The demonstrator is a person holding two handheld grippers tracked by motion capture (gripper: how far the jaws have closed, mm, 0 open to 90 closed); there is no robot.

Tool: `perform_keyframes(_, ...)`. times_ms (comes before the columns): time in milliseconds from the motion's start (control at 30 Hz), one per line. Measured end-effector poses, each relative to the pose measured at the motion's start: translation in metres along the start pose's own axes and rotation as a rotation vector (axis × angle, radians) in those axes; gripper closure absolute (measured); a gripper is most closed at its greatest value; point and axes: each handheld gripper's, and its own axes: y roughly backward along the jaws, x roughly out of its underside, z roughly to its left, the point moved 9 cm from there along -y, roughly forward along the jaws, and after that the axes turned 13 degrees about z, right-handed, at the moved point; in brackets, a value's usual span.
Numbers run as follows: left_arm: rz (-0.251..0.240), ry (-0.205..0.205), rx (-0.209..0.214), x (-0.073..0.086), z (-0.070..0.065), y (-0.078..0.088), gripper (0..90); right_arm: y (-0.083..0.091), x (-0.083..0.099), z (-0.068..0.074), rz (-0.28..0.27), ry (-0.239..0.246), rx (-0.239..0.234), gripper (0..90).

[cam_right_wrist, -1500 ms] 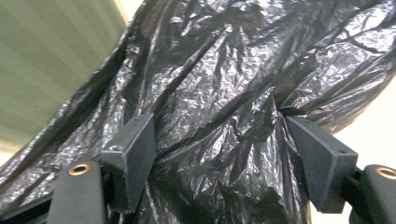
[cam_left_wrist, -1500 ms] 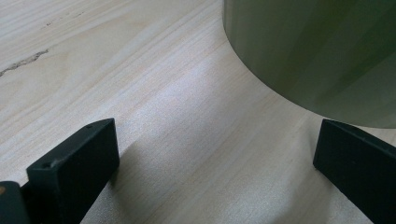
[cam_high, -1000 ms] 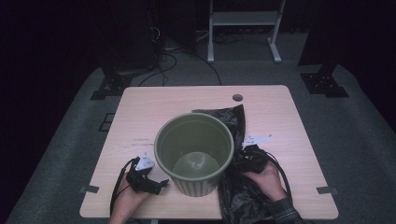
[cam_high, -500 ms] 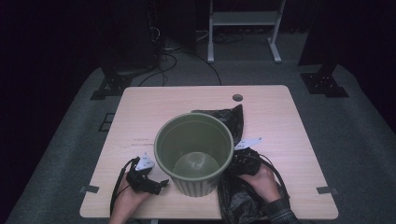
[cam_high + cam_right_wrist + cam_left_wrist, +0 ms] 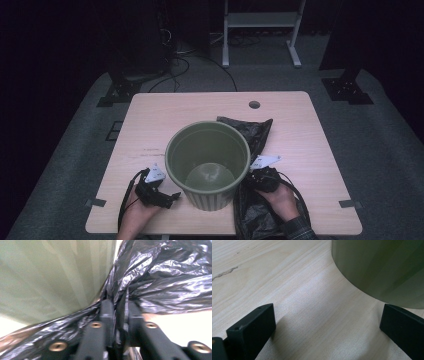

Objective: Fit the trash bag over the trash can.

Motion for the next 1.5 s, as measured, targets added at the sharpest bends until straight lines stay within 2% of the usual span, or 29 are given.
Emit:
perform_keyframes(100, 0.0, 0.0, 0.0, 0.0, 0.0, 0.0, 0.0, 0.002, 0.003, 0.0, 0.007, -0.003, -0.034, 88.4)
perform_keyframes(300, 0.0, 0.0, 0.0, 0.0, 0.0, 0.0, 0.0, 0.012, 0.006, -0.002, -0.001, -0.008, -0.076, 88.3)
perform_keyframes(333, 0.0, 0.0, 0.0, 0.0, 0.0, 0.0, 0.0, 0.02, 0.005, -0.001, -0.015, -0.012, -0.099, 88.3)
perform_keyframes(433, 0.0, 0.0, 0.0, 0.0, 0.0, 0.0, 0.0, 0.029, 0.003, 0.0, -0.038, -0.011, -0.112, 88.3)
perform_keyframes(533, 0.0, 0.0, 0.0, 0.0, 0.0, 0.0, 0.0, 0.051, -0.004, 0.005, -0.098, -0.002, -0.138, 88.3)
perform_keyframes(600, 0.0, 0.0, 0.0, 0.0, 0.0, 0.0, 0.0, 0.058, -0.006, 0.007, -0.101, 0.003, -0.164, 88.3)
perform_keyframes(1067, 0.0, 0.001, 0.0, 0.0, 0.0, 0.0, 0.0, 0.114, -0.026, 0.028, -0.213, 0.12, -0.288, 88.2)
perform_keyframes(1500, -0.001, 0.0, -0.001, 0.0, 0.0, 0.0, 0.0, 0.161, -0.041, 0.034, -0.29, 0.192, -0.328, 87.9)
